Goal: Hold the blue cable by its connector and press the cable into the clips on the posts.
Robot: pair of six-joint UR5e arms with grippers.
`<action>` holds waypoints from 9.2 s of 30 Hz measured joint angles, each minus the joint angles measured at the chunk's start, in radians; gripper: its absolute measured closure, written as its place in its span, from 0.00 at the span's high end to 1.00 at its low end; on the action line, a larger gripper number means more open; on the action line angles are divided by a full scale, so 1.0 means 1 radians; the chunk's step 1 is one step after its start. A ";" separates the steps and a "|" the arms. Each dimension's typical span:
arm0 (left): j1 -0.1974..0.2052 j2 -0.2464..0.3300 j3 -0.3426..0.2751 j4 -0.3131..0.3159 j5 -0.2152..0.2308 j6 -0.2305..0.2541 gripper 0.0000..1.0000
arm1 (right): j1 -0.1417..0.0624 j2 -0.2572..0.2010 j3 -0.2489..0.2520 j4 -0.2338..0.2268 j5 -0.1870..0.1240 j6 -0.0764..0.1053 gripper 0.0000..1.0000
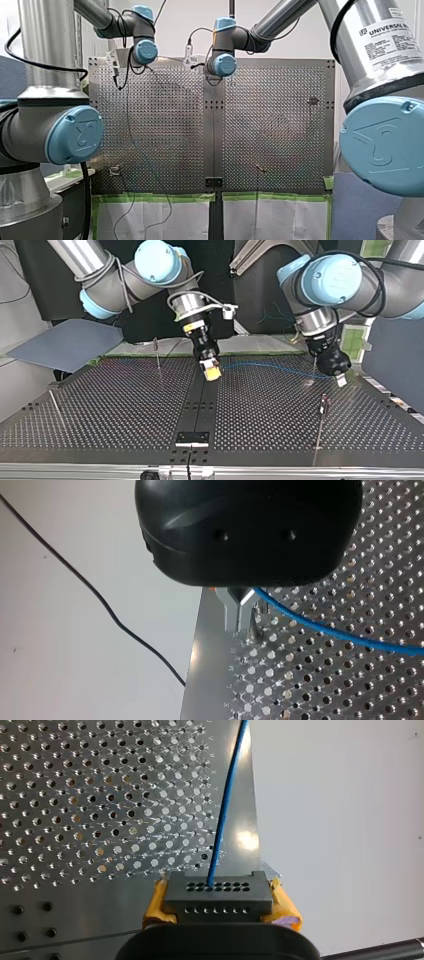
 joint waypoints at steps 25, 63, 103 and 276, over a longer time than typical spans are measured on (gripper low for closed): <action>0.102 -0.052 0.033 -0.002 0.140 -0.002 0.00 | 0.013 0.086 -0.106 0.004 0.000 0.001 0.00; 0.232 -0.080 0.066 0.008 0.323 -0.012 0.00 | 0.029 0.176 -0.201 0.020 0.002 0.002 0.00; 0.278 -0.119 0.096 0.040 0.444 -0.022 0.00 | -0.018 0.183 -0.253 0.022 -0.001 0.003 0.00; 0.219 0.119 0.012 -0.363 0.737 -0.053 1.00 | -0.125 0.253 -0.376 0.077 -0.060 0.031 0.00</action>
